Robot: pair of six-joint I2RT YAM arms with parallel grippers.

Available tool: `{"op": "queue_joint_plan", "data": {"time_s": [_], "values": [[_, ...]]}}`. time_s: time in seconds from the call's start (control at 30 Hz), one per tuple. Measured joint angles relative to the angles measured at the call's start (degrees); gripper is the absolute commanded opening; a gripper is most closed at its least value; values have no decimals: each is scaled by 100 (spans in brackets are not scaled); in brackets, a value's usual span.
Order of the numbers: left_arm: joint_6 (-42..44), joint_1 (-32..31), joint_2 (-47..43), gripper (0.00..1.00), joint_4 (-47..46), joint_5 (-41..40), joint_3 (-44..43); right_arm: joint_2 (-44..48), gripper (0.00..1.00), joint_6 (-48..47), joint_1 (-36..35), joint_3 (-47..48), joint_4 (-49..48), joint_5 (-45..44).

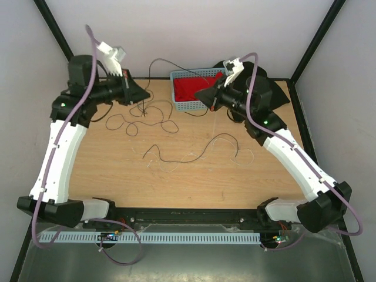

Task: Zip-tie the wires
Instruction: Straighten the cable at the center of the board.

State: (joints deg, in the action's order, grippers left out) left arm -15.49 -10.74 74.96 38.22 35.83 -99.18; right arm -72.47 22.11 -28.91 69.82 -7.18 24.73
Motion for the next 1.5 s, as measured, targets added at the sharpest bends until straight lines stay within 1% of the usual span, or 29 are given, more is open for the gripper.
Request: {"op": "queue_joint_plan", "data": {"time_s": [0.1, 0.2, 0.33, 0.4, 0.53, 0.63, 0.7, 0.77, 0.83, 0.97, 1.1, 1.33, 1.5], "values": [[2, 0, -57, 4, -149, -63, 885, -101, 0, -96, 0, 595, 490, 195], [-114, 2, -116, 8, -455, -92, 1777, -170, 0, -74, 0, 1027, 763, 435], [-678, 20, -348, 14, -1405, 70, 2863, -278, 0, 170, -9, 1460, 796, 778], [-940, 31, -439, 22, -1832, 199, 3154, -289, 0, 363, -13, 1550, 688, 914], [-1211, 44, -492, 45, -2404, 374, 3228, -356, 0, 680, -26, 1790, 505, 1095], [-1294, 87, -619, 64, -2649, 435, 3228, -466, 0, 841, -26, 2083, 385, 1196], [-1309, 157, -723, 72, -2741, 476, 3228, -586, 0, 907, -26, 2387, 345, 1237], [-1316, 275, -844, 79, -2789, 516, 3228, -708, 0, 942, -33, 2721, 323, 1250], [-1309, 407, -984, 81, -2824, 535, 3233, -850, 0, 953, -33, 3123, 323, 1268], [-1307, 581, -1375, 84, -2892, 573, 3338, -1110, 0, 964, -33, 3853, 337, 1283], [-1303, 595, -1891, 84, -3010, 603, 3768, -1303, 0, 1019, -33, 4325, 343, 1340], [-1381, 592, -2426, 85, -3499, 686, 4951, -1412, 0, 1200, -33, 4417, 350, 1502], [-1362, 592, -2643, 85, -3676, 732, 5250, -1410, 0, 1252, -33, 4413, 363, 1578]]}}
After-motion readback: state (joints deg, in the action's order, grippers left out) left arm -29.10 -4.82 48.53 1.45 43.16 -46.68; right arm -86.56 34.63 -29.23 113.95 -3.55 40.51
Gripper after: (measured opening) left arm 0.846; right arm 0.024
